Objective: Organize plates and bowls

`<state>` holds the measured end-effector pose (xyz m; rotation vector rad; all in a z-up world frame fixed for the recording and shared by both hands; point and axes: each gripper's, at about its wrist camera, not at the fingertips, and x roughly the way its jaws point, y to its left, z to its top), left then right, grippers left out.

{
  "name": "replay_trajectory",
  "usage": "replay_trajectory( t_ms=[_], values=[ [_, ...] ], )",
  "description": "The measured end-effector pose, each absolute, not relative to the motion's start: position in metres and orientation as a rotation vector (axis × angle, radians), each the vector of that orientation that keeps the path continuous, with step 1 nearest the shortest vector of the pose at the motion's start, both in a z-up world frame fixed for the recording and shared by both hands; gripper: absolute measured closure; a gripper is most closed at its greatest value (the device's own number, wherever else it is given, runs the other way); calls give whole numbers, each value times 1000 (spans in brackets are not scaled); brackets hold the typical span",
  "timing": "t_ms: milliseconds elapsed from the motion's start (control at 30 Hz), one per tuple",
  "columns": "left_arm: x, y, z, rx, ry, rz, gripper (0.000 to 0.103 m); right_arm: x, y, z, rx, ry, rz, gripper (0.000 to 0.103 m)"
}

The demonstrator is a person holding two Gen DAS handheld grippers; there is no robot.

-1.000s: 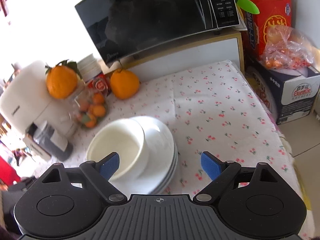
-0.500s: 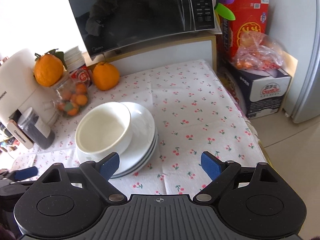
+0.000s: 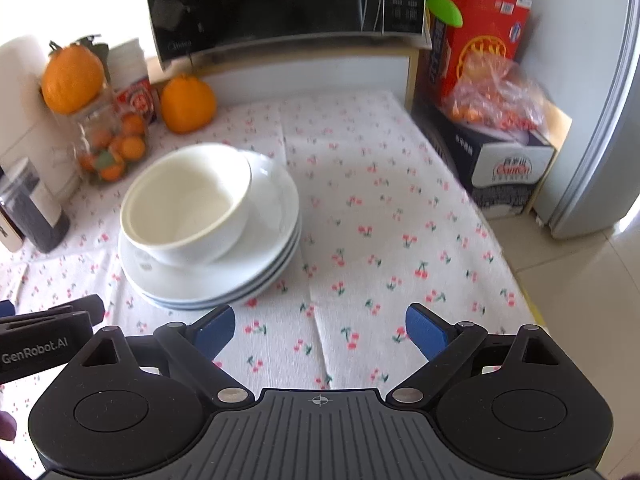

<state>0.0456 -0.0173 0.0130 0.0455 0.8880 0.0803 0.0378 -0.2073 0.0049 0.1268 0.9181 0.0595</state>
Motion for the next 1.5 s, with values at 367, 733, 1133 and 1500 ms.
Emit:
replay_trajectory(
  t_ms=[367,733,1133,1500],
  values=[
    [44,-22,6,67,915,73,0,40,-202,-3,90,934,47,9],
    [45,-22,7,82,912,69,0,41,-204,-1,97,931,41,9],
    [44,-23,7,93,907,65,0,41,-204,-2,96,929,38,9],
    [44,-25,7,101,911,64,0,41,-204,-2,96,928,37,9]
  ],
)
